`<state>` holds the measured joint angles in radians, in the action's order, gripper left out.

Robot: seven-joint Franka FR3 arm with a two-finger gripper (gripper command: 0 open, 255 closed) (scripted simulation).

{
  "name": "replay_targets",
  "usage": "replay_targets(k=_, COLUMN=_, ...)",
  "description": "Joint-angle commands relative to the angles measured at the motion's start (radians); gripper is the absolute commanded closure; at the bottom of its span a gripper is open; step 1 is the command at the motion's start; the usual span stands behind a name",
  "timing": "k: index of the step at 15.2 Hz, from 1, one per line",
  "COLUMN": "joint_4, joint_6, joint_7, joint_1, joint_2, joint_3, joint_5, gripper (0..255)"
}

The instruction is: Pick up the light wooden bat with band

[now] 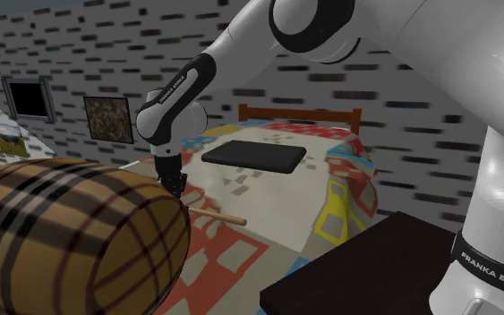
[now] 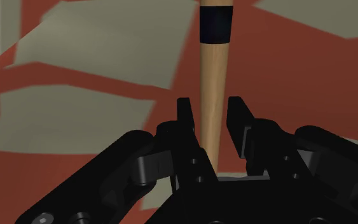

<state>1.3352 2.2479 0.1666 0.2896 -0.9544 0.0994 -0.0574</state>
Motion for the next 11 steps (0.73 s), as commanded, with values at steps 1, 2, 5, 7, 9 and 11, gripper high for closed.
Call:
replay_targets(k=1, joint_4=0.005, joint_6=0.000, joint_7=0.000, joint_1=0.003, joint_2=-0.002, joint_3=0.003, joint_5=0.001, gripper=255)
replay_targets(k=2, joint_4=0.000, joint_6=-0.002, joint_7=0.000, joint_1=0.003, joint_2=-0.005, joint_3=0.003, joint_5=0.001, gripper=255)
replay_targets(k=5, joint_4=0.011, joint_6=0.004, joint_7=0.001, joint_1=0.001, joint_2=0.001, joint_3=0.003, joint_5=0.001, gripper=255)
replay_targets(k=7, joint_4=0.000, joint_6=-0.001, joint_7=0.001, joint_1=0.003, joint_2=-0.006, joint_3=0.003, joint_5=0.001, gripper=255)
replay_targets(k=9, joint_4=0.008, joint_6=-0.013, joint_7=0.000, joint_1=0.001, joint_2=0.015, joint_3=0.004, joint_5=0.002, gripper=255)
replay_targets(k=11, joint_4=0.015, joint_6=-0.026, joint_7=0.000, joint_1=0.000, joint_2=0.035, joint_3=0.006, joint_5=0.003, gripper=255)
